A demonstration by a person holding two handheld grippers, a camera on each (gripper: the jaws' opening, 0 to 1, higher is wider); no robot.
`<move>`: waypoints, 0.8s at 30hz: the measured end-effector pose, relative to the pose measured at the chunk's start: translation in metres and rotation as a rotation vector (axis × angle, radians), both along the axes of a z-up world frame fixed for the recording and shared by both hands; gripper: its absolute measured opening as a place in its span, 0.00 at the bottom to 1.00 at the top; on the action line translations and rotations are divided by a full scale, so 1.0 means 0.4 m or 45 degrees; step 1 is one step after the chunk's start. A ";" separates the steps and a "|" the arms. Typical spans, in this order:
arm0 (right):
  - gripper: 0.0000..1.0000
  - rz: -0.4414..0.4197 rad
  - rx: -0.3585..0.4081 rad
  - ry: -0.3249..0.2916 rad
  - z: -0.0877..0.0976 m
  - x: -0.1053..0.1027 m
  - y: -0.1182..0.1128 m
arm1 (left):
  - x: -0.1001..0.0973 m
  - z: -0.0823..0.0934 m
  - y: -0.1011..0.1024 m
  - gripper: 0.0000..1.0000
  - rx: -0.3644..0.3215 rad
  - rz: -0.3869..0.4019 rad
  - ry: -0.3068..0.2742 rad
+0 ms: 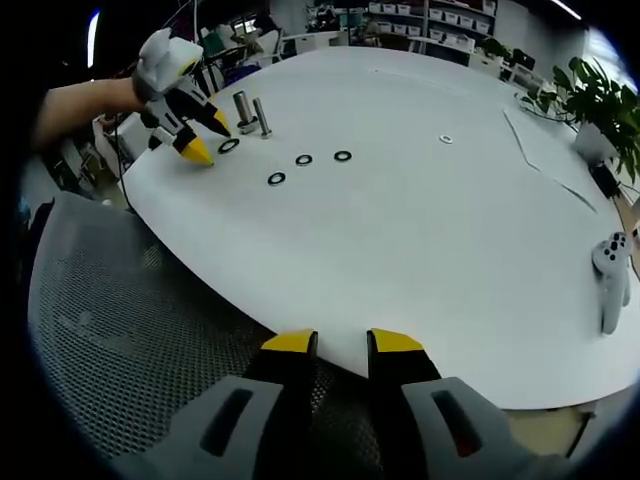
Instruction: Place the washer onto the threaded stud by aligning its center hole with the stud, sliding it down to the base, and recovering from edge contact or off-axis alignment until the washer reaches the visible bottom stop.
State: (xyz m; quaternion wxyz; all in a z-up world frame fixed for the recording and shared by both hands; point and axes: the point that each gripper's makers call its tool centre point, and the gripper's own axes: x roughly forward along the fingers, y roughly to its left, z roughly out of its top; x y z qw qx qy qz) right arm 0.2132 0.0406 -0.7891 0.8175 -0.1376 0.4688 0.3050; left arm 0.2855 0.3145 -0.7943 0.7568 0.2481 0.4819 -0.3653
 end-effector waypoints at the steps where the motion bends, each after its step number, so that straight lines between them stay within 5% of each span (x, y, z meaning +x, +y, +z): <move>1: 0.23 -0.001 0.001 0.000 0.000 0.000 0.000 | -0.001 -0.002 -0.001 0.38 0.004 -0.005 0.000; 24: 0.23 0.008 0.001 -0.001 0.001 -0.001 0.002 | 0.003 -0.001 -0.010 0.32 0.073 -0.094 0.075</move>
